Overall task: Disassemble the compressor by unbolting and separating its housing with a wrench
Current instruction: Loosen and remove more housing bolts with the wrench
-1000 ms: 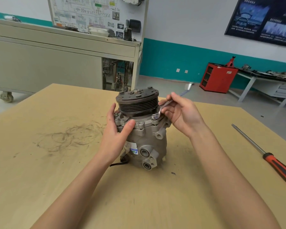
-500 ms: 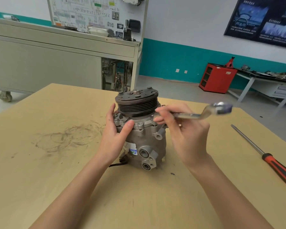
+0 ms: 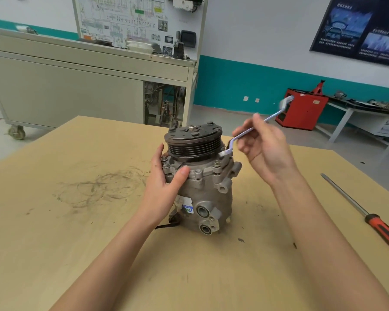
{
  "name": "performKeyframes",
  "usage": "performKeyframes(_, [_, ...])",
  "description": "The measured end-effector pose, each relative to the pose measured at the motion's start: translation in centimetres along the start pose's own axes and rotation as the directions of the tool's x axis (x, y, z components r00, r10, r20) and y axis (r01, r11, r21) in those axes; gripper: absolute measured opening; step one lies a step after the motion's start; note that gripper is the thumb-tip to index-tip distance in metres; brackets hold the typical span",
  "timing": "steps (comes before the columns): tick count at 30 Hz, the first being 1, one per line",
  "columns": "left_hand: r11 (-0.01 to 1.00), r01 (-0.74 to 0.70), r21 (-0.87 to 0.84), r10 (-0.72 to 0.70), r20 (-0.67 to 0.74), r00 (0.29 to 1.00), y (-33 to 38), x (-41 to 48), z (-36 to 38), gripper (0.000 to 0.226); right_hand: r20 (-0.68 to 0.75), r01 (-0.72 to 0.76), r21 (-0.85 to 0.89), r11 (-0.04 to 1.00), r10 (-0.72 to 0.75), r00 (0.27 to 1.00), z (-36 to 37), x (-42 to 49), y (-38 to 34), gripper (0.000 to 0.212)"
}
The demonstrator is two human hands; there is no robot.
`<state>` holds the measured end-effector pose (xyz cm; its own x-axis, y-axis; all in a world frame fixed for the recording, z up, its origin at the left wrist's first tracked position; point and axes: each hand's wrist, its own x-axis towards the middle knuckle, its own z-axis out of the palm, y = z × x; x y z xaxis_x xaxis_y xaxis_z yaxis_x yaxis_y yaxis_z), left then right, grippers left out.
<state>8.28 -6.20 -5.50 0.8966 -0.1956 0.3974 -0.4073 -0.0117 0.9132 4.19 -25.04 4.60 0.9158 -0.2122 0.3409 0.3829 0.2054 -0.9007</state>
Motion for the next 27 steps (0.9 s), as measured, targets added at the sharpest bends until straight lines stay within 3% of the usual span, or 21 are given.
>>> performKeyframes(2, [1.0, 0.004, -0.003, -0.004, -0.001, 1.0, 0.0, 0.1, 0.0, 0.099, -0.028, 0.157, -0.227, 0.961, -0.167, 0.986, 0.0, -1.1, -1.2, 0.029])
performKeyframes(5, [1.0, 0.002, -0.011, -0.002, 0.002, 1.0, -0.1, 0.1, 0.0, 0.1, 0.032, 0.244, -0.698, 0.674, -0.311, 0.95, 0.9, -3.5, -1.6, 0.019])
performKeyframes(9, [1.0, -0.006, -0.015, 0.006, 0.001, 1.0, -0.2, 0.1, 0.0, 0.103, 0.141, 0.175, -0.956, 0.237, -0.154, 0.978, 2.7, -5.3, 0.0, 0.024])
performKeyframes(11, [1.0, -0.003, -0.017, 0.003, 0.0, 1.0, -0.3, 0.1, 0.1, 0.102, 0.125, 0.143, -0.982, 0.124, -0.144, 0.982, 3.1, -5.4, 0.4, 0.025])
performKeyframes(15, [1.0, -0.021, -0.013, 0.021, -0.012, 1.0, -0.5, 0.2, 0.1, 0.102, 0.103, 0.127, -0.97, 0.205, -0.124, 0.987, 3.3, -4.9, 0.2, 0.013])
performKeyframes(19, [1.0, -0.028, -0.01, 0.028, -0.006, 1.0, -0.6, 0.3, 0.0, 0.101, 0.074, 0.211, -0.81, 0.547, -0.261, 0.963, 3.3, -4.2, -2.2, 0.011])
performKeyframes(21, [1.0, -0.02, -0.01, 0.02, -0.005, 1.0, -0.6, 0.3, 0.0, 0.102, -0.008, 0.231, -0.75, 0.619, -0.359, 0.933, 1.8, -3.3, -4.5, 0.016])
performKeyframes(24, [1.0, -0.004, -0.021, 0.004, -0.006, 1.0, -0.5, 0.3, 0.0, 0.102, -0.092, 0.062, -0.844, 0.532, -0.258, 0.962, -2.4, -2.4, -5.7, 0.016])
performKeyframes(25, [1.0, -0.002, -0.02, 0.002, -0.005, 1.0, -0.5, 0.3, 0.0, 0.101, -0.129, -0.046, -0.89, 0.454, -0.153, 0.98, -4.3, -2.4, -5.0, 0.017])
performKeyframes(27, [1.0, -0.003, -0.019, 0.003, -0.005, 1.0, -0.6, 0.2, 0.0, 0.094, -0.244, -0.255, -0.948, 0.191, 0.081, 0.966, -8.3, -3.0, -2.4, 0.018])
